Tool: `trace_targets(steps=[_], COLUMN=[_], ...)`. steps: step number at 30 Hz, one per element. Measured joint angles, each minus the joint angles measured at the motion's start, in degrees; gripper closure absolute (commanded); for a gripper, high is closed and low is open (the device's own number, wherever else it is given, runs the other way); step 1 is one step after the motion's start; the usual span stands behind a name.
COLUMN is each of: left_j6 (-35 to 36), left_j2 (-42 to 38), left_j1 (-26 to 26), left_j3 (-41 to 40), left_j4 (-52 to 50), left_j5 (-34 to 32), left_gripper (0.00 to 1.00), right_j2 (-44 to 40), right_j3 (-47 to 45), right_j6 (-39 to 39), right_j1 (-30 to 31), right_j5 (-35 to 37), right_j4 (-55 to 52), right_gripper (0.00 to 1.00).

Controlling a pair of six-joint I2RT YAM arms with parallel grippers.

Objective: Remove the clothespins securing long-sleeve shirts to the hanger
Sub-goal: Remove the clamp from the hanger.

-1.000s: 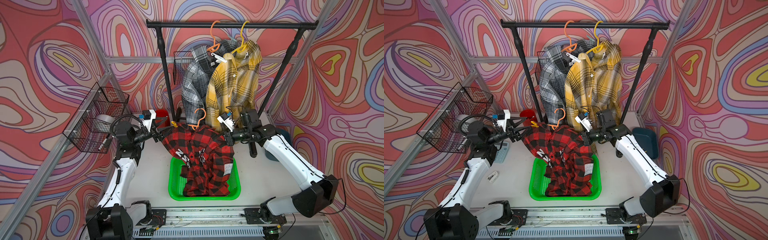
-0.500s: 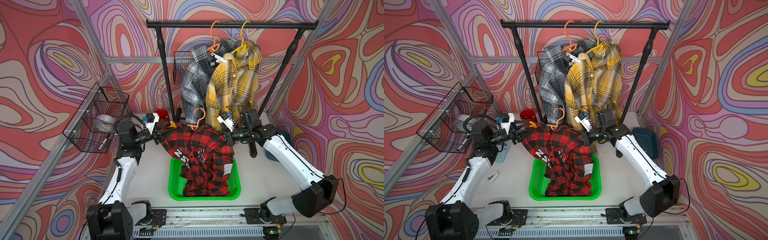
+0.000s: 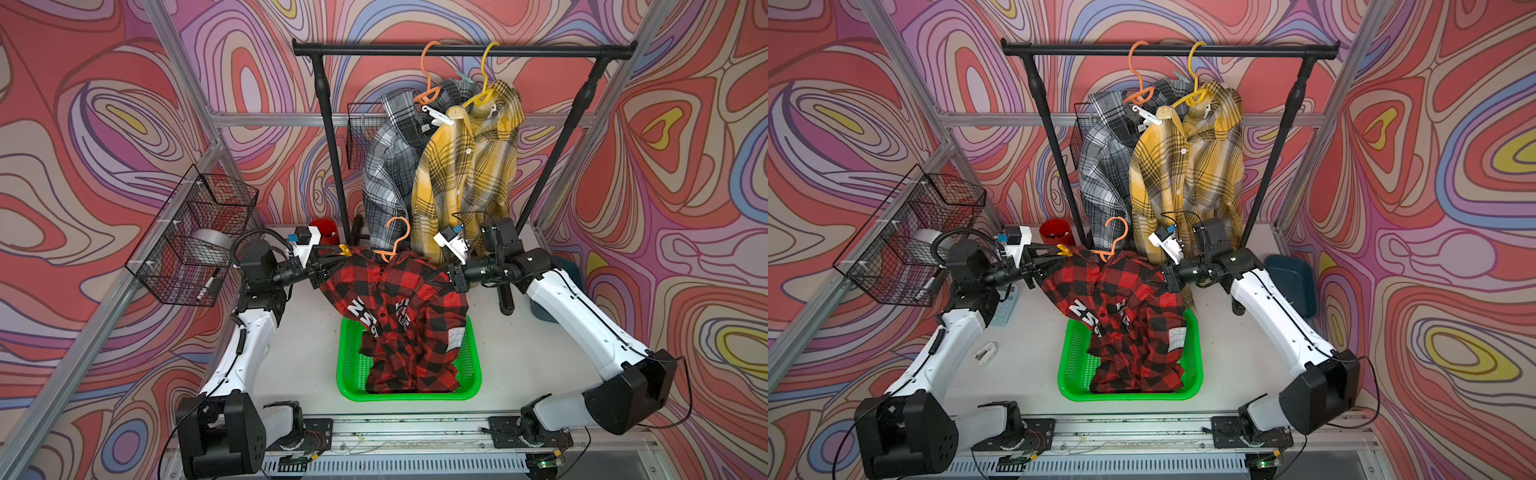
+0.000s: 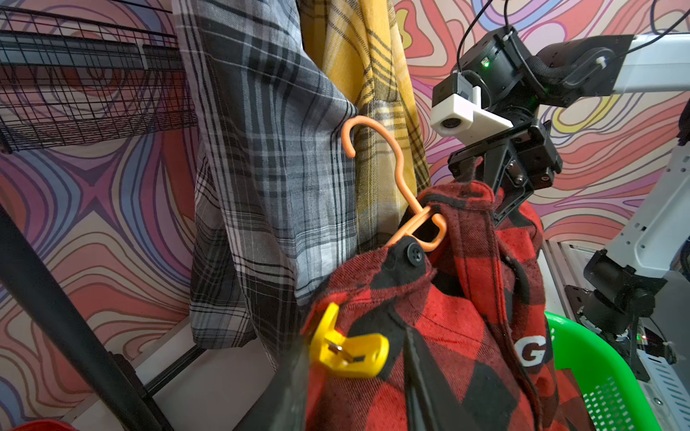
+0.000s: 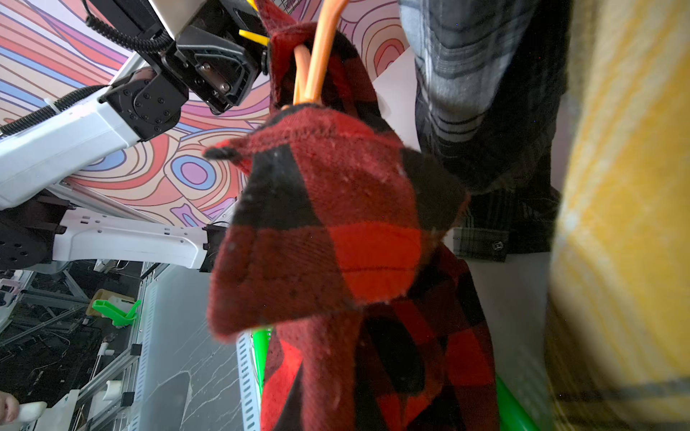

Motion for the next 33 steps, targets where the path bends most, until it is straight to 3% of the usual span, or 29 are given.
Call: trace_targets(steps=[8, 20, 28, 33], left_j6=[-0.2, -0.1, 0.3, -5.7], left_j2=[0.3, 0.5, -0.5, -3.5], left_j1=[-0.6, -0.7, -0.7, -1.0], left_j3=[0.0, 0.0, 0.0, 0.0], left_j4=[1.8, 3.2, 2.1, 7.9], left_j5=[0.5, 0.8, -0.4, -1.2], left_gripper=[0.63, 1.0, 1.0, 1.0], right_j2=[1.1, 1.1, 1.7, 1.7], right_j3=[0.6, 0.9, 0.9, -1.5], right_j6=[-0.5, -0.9, -1.0, 0.0], right_j1=[0.9, 1.5, 2.1, 3.5], right_j5=[0.4, 0.6, 3.1, 7.5], right_j4=[-0.7, -1.5, -2.1, -0.7], right_gripper=[1.0, 1.0, 1.0, 1.0])
